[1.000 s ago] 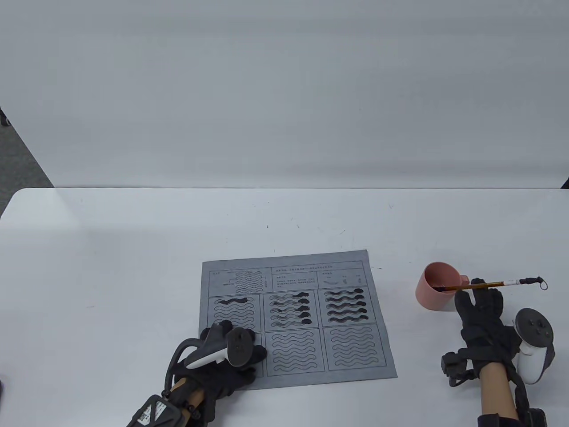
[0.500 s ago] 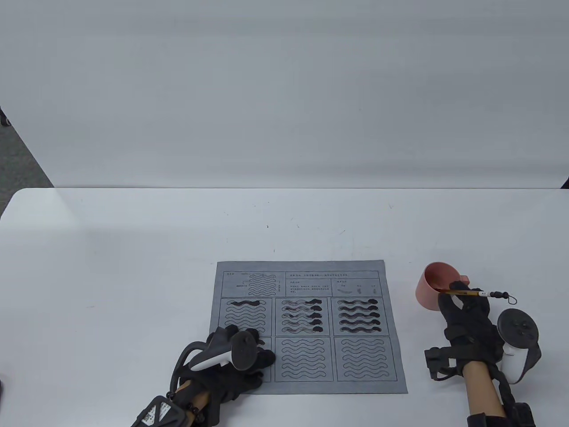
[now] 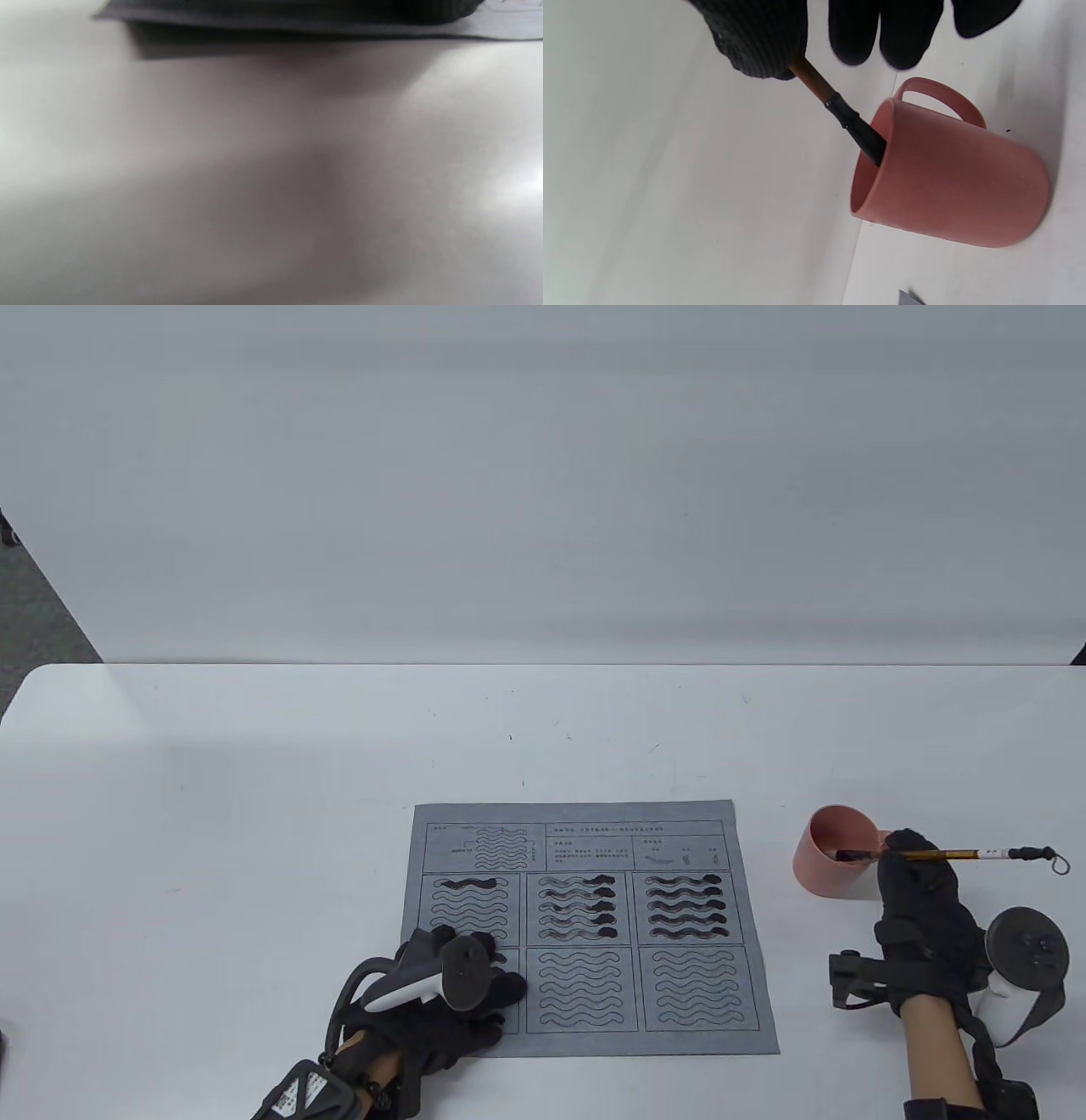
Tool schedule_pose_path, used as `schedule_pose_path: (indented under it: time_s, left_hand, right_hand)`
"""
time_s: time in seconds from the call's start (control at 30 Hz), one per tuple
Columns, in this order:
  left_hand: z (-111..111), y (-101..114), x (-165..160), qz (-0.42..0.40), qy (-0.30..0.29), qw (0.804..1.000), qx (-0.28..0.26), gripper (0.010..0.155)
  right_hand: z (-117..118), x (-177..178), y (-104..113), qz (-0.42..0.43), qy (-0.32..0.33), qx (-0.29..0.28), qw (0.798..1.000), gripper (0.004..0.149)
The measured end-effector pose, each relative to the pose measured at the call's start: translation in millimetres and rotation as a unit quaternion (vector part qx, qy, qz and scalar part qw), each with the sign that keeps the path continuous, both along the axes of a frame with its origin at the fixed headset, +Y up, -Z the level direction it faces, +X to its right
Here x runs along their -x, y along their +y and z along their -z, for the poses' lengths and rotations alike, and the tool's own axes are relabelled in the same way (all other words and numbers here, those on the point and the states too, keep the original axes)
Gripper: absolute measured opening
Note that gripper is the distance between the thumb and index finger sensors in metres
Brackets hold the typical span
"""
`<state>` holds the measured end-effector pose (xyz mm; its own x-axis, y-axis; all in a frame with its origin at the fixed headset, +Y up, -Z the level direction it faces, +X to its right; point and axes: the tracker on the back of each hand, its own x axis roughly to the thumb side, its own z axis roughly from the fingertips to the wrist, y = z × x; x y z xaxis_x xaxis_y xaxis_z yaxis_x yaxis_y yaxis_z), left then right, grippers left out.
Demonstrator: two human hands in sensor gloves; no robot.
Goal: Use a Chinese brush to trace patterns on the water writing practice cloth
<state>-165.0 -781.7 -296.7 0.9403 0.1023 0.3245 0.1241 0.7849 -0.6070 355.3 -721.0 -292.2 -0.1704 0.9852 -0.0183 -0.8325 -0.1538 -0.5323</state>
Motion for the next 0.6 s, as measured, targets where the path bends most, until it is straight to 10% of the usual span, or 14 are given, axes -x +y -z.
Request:
schedule_pose_path:
  time_s: [0.6]
  left_hand:
    - [0, -1, 1, 0.001, 0.01, 1.0, 0.028, 0.065]
  right_hand:
    - [-22, -29, 15, -0.011, -0.074, -0.03, 0.997, 0.039]
